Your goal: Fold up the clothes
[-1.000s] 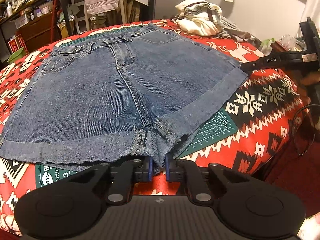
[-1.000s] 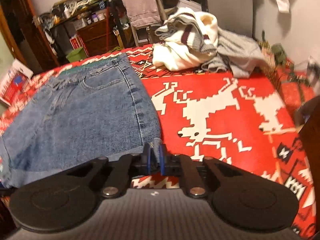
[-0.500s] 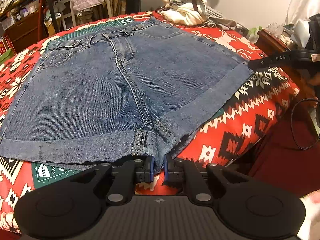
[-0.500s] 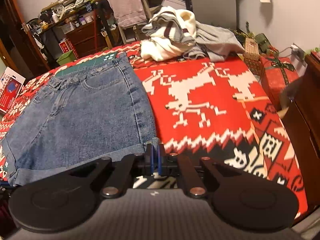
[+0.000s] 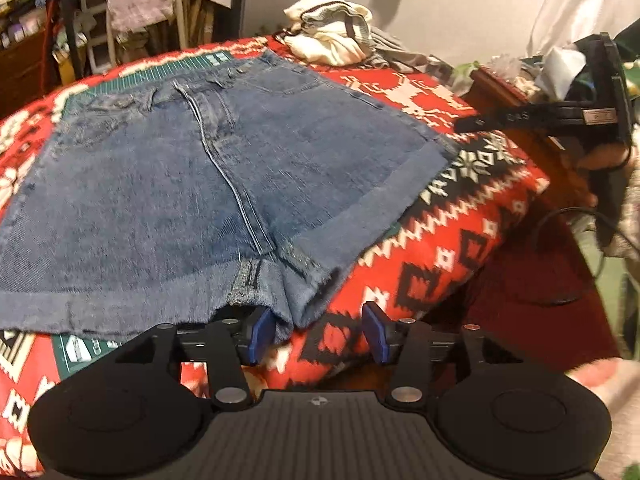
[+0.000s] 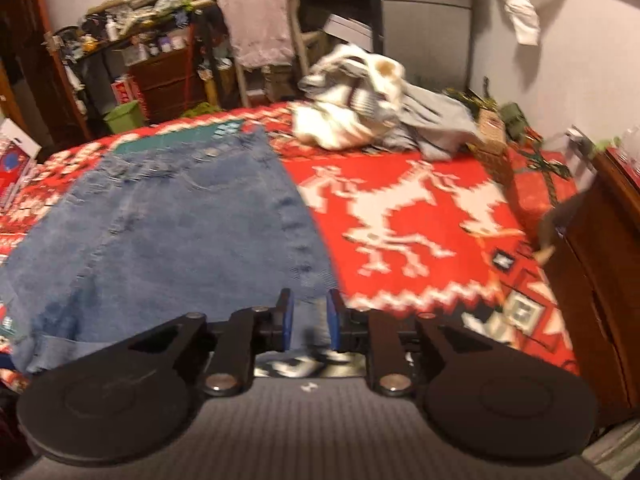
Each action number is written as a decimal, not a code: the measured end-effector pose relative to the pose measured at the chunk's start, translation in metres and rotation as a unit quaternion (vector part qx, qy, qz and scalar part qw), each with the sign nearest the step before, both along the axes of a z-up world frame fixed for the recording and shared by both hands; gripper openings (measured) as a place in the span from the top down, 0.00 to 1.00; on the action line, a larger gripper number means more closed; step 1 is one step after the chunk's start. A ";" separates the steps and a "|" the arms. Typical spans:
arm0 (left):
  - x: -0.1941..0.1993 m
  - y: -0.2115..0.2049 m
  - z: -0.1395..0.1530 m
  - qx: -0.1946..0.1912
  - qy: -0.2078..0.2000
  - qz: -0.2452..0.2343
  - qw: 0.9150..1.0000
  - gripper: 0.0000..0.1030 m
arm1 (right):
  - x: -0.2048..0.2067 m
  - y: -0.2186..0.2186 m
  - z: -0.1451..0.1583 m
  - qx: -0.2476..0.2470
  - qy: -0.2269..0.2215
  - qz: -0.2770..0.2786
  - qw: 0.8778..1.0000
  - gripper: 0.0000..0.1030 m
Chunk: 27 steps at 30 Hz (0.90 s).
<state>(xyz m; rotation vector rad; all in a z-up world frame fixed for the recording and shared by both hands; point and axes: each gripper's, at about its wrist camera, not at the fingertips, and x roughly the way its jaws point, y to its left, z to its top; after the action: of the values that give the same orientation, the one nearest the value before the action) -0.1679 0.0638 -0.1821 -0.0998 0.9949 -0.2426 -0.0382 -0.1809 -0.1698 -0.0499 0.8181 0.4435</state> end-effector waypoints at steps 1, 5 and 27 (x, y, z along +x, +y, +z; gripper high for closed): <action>-0.003 0.002 0.001 -0.005 0.000 -0.002 1.000 0.54 | -0.002 0.008 0.002 0.004 -0.002 0.008 1.000 0.80; -0.017 0.012 0.012 -0.015 -0.011 0.003 1.000 0.55 | -0.014 0.043 0.008 0.034 -0.001 0.054 0.998 0.80; 0.048 0.080 -0.032 -0.234 0.050 0.070 0.968 0.94 | -0.047 0.146 -0.025 0.013 0.107 0.202 0.973 0.90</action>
<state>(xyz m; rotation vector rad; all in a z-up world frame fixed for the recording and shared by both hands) -0.1204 0.1442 -0.2139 -0.6157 1.0099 -0.3423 -0.0848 -0.0352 -0.1950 -0.1474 1.0186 0.8546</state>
